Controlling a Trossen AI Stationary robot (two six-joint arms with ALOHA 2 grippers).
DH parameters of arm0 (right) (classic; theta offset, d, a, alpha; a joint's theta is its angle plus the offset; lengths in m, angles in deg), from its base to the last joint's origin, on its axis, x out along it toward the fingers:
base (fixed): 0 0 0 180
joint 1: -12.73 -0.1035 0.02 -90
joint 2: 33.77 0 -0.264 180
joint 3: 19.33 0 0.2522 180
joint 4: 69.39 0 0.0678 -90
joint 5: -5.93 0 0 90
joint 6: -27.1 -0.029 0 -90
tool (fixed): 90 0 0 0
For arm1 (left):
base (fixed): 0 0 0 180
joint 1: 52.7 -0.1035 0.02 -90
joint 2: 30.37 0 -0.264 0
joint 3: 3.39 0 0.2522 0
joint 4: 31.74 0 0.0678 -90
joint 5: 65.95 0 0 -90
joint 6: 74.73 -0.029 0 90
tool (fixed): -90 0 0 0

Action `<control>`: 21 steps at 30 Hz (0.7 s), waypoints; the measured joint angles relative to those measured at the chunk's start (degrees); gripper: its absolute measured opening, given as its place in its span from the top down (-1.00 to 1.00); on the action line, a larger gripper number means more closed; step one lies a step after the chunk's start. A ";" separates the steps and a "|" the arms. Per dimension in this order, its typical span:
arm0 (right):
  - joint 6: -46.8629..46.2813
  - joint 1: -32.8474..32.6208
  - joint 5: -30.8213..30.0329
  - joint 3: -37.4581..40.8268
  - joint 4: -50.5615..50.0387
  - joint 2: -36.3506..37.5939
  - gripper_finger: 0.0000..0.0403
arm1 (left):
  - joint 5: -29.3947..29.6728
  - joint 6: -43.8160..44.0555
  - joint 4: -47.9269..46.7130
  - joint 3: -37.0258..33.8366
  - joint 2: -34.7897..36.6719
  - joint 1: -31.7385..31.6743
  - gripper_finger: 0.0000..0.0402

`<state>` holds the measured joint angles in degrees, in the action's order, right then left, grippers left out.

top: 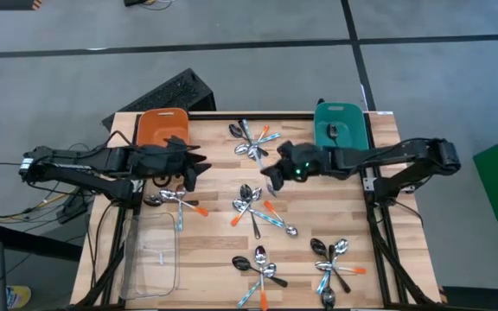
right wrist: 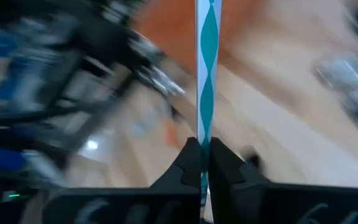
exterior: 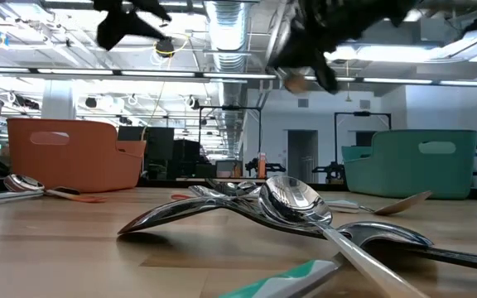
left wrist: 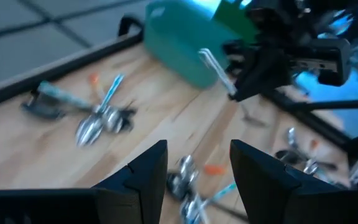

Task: Sort silverware by color (type)
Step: Put the white blue spoon into the orange bin

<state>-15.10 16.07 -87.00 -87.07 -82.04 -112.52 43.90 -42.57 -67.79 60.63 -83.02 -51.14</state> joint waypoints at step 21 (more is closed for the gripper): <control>16.51 3.93 19.58 -9.66 17.61 -6.81 0.92 | -3.62 -9.90 17.71 0.04 -1.28 0.00 0.19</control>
<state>1.41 19.99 -67.43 -96.73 -64.44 -119.33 40.29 -52.47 -50.08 60.68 -84.30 -51.14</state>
